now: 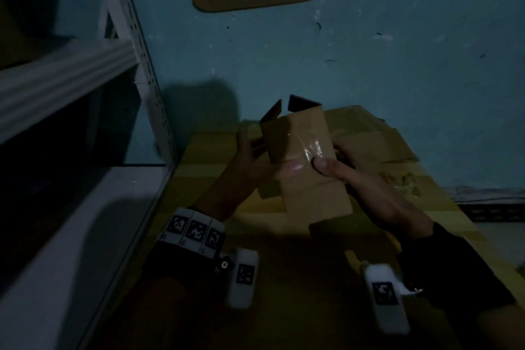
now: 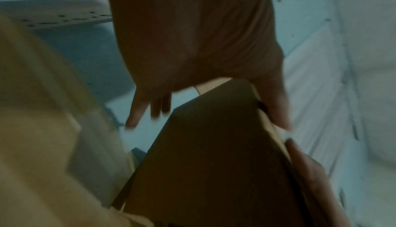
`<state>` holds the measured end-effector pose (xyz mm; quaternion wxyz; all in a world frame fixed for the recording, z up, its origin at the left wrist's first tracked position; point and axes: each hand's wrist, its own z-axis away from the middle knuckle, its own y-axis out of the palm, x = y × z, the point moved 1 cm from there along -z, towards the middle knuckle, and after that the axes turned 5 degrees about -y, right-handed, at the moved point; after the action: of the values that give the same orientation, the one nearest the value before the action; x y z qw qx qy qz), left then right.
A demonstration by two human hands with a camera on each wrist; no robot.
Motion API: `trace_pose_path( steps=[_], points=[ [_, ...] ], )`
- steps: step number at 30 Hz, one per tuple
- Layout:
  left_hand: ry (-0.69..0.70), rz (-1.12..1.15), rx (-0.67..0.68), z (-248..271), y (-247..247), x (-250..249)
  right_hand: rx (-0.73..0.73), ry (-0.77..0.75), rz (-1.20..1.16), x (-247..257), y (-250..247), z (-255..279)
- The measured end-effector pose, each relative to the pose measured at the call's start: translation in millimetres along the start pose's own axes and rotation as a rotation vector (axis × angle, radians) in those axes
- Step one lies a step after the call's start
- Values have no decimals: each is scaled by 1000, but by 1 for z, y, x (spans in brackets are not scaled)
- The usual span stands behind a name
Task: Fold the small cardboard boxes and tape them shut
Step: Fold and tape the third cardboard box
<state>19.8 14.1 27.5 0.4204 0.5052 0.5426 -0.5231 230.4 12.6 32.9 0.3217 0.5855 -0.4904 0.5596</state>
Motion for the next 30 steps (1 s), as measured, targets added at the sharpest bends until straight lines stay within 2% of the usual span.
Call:
trace_pose_path(
  steps=[3, 9, 12, 15, 20, 25, 30],
  points=[
    [20, -48, 142, 1, -4, 8, 48, 16, 33, 2, 3, 2],
    [-19, -226, 71, -4, -2, 9, 41, -31, 48, 15, 9, 7],
    [-20, -276, 99, 0, 5, 8, 4, -82, 64, 18, 12, 8],
    [13, -348, 149, 4, 9, 7, -39, -118, 84, 18, 14, 7],
    [87, -457, 135, 6, 12, 4, -98, -160, 91, 21, 19, 8],
    [118, -476, 127, 6, 14, 1, -187, -233, 73, 21, 26, 6],
    [88, -481, 96, 7, 15, 3, -180, -251, 27, 22, 27, 6]
  ],
)
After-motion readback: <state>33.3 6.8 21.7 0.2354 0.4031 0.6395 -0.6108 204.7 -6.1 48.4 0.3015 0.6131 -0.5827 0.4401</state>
